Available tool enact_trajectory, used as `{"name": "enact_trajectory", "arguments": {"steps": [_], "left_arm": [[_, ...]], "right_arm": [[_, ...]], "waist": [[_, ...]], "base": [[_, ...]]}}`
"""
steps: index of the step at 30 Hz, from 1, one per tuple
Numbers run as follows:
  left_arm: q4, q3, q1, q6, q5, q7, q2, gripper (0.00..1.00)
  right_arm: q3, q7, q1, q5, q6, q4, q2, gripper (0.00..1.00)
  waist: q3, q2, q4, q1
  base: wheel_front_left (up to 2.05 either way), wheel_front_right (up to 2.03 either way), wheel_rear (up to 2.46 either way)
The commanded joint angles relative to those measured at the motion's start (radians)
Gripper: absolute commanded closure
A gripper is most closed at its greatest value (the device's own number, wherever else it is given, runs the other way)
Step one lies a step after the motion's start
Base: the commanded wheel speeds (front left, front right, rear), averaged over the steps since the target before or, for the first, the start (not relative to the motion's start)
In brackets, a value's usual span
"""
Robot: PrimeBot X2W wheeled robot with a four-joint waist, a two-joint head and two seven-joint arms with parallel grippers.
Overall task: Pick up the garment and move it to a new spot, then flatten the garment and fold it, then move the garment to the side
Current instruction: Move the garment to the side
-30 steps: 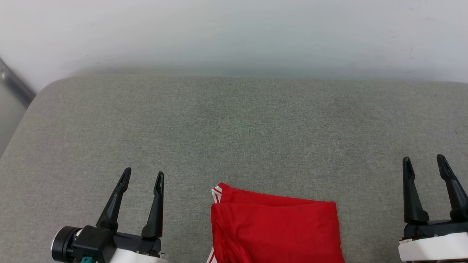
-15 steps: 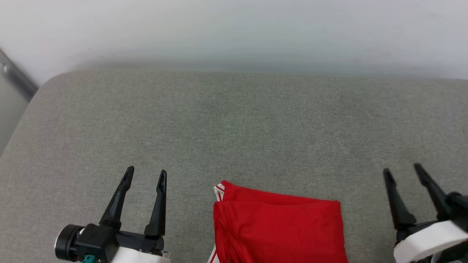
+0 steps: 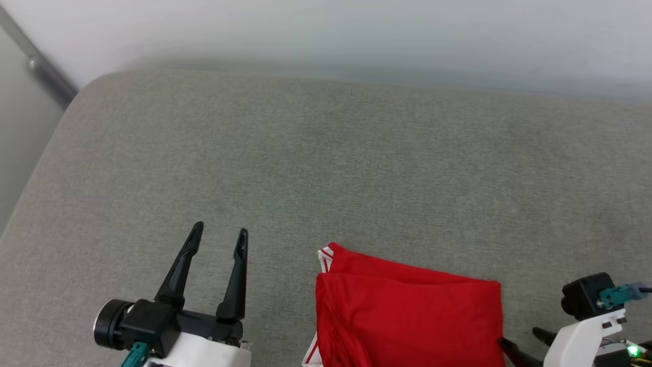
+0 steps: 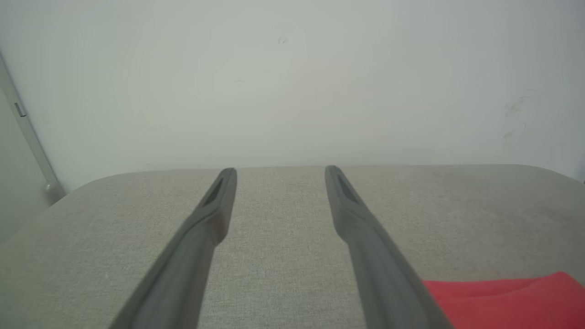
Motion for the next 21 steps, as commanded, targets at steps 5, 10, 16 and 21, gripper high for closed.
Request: {"name": "enact_trajectory", "arguments": {"steps": [5,10,16,21], "left_arm": [[0.007,-0.022,-0.031,0.001,-0.006,-0.002,-0.008,0.00],[0.011,-0.033,-0.041,0.001,-0.006,-0.002,-0.009,0.00],[0.017,-0.052,-0.051,0.001,-0.008,-0.002,-0.011,0.00],[0.023,-0.055,-0.051,0.001,-0.008,-0.002,-0.013,0.00]], "right_arm": [[0.006,0.124,-0.024,-0.041,0.000,0.013,0.041,0.00],[0.025,0.159,-0.057,-0.064,0.000,0.079,0.087,0.00],[0.062,0.140,-0.083,-0.091,0.000,0.181,0.114,0.00],[0.103,0.096,-0.100,-0.114,0.000,0.264,0.098,1.00]], "waist": [[0.030,0.0000,0.057,0.0000],[0.047,0.0000,0.097,0.0000],[0.057,0.0000,0.132,0.0000],[0.052,0.0000,0.141,0.0000]], "base": [[0.00,0.00,0.00],[0.00,0.00,0.00],[0.00,0.00,0.00],[0.00,0.00,0.00]]}}
